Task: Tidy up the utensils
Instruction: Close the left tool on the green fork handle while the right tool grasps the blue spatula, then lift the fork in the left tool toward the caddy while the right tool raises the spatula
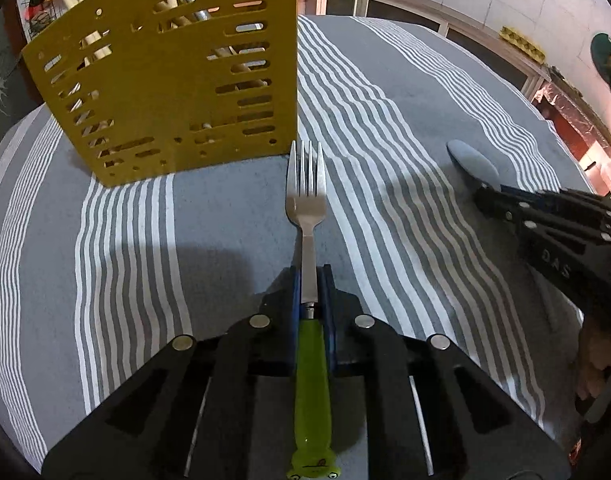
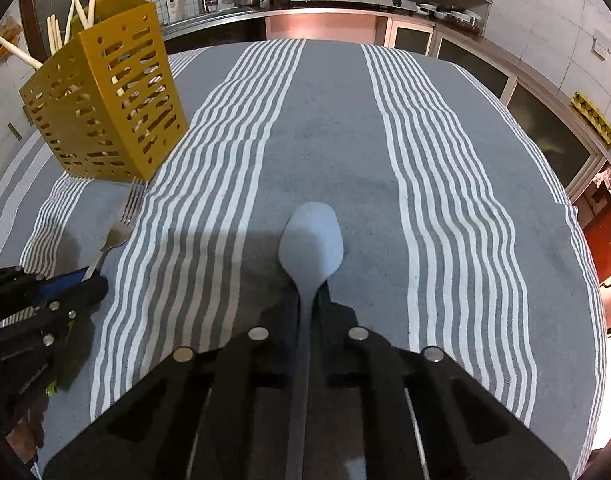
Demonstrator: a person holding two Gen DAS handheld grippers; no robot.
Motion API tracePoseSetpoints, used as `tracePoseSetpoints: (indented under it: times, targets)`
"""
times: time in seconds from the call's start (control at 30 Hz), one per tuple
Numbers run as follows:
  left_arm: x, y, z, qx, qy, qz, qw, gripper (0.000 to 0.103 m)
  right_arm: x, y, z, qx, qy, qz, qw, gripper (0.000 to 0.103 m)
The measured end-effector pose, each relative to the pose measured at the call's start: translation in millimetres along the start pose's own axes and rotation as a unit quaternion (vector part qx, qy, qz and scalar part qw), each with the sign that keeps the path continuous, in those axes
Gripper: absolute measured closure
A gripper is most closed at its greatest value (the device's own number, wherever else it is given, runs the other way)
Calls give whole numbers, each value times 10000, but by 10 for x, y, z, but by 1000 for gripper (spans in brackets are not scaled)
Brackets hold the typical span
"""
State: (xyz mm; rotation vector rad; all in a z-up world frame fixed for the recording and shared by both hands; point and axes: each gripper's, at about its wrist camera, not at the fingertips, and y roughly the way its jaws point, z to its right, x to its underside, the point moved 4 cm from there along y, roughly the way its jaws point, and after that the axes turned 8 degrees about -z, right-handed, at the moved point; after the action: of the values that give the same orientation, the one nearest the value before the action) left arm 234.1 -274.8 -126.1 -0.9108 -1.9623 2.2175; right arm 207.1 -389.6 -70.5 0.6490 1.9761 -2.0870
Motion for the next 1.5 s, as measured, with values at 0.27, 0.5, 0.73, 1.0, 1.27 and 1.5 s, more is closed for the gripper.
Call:
tracePoseSetpoints:
  times: [0.27,0.5,0.73,1.0,1.27,1.5]
  targets:
    - [-184,56,68,-140,218,-110,9996,90,45,-11,37,-107,27,31,9999,94]
    - [-299,146,150,-364,367,-27,9987,91,46,0,52,-146,12,25,9999,94]
    - [-292,74,72,17,130,176,9998,98,42,-107,56,-376,160,333,9986,95]
    - [-202,-378,-43,445,12,894,9950,98,106,-588,1,-666,223,1105,9914,95]
    - [-34,-868,-182,580,-91,1472,9874,98,185,-928,44,-751,311,1662,9827,94]
    - [121,-1199,-296,509,-164,1888,9806,98,294,-1205,26,-686,261,2088,9752,95]
